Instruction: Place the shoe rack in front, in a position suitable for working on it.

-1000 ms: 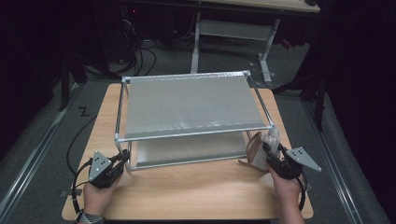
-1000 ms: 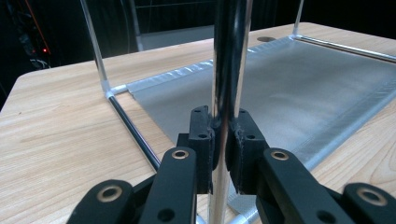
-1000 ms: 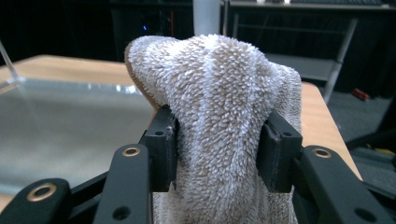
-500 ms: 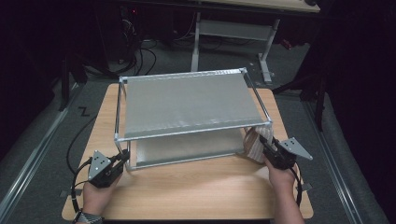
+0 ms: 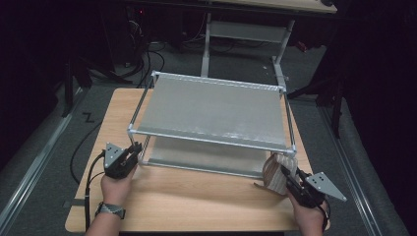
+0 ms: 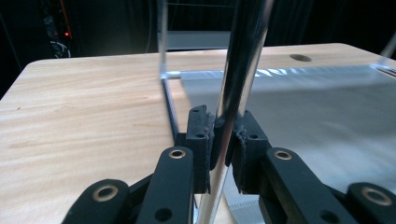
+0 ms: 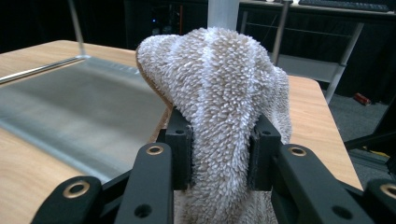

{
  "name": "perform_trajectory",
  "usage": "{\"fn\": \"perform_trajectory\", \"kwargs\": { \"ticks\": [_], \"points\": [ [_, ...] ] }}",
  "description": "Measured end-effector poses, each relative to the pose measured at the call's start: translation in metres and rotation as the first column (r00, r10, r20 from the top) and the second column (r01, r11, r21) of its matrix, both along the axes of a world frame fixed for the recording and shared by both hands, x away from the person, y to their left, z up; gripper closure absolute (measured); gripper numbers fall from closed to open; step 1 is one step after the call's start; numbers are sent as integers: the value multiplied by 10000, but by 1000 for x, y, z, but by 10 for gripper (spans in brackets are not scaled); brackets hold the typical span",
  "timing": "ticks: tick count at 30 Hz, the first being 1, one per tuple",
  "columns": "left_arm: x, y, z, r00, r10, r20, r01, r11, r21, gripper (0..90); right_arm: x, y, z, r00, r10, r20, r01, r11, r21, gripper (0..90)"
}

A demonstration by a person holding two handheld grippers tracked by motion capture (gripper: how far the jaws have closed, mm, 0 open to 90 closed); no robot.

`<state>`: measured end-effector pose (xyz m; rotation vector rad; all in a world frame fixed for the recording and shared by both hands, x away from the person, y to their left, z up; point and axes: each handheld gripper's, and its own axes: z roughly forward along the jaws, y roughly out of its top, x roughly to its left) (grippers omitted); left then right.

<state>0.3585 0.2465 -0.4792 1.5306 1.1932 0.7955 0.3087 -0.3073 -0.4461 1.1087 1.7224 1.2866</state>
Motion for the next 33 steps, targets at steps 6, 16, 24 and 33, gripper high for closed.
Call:
{"fn": "perform_trajectory", "kwargs": {
  "ticks": [6,16,24,33],
  "points": [
    [17,-1,0,9988,165,-451,-167,9999,-35,746,-11,1,-1,9999,-124,-76,125,9997,193,672],
    [-38,11,4,9972,36,-751,-63,9994,-350,502,-16,8,-1,9998,-188,-52,189,9995,266,671],
    [-61,7,4,9964,-616,-583,581,9965,-607,504,-18,36,-2,9991,430,-57,-429,9988,236,668],
    [-59,13,3,9975,-623,-326,594,9948,-825,488,9,92,0,9909,1317,-261,-1315,9913,103,659]
  ]
}}
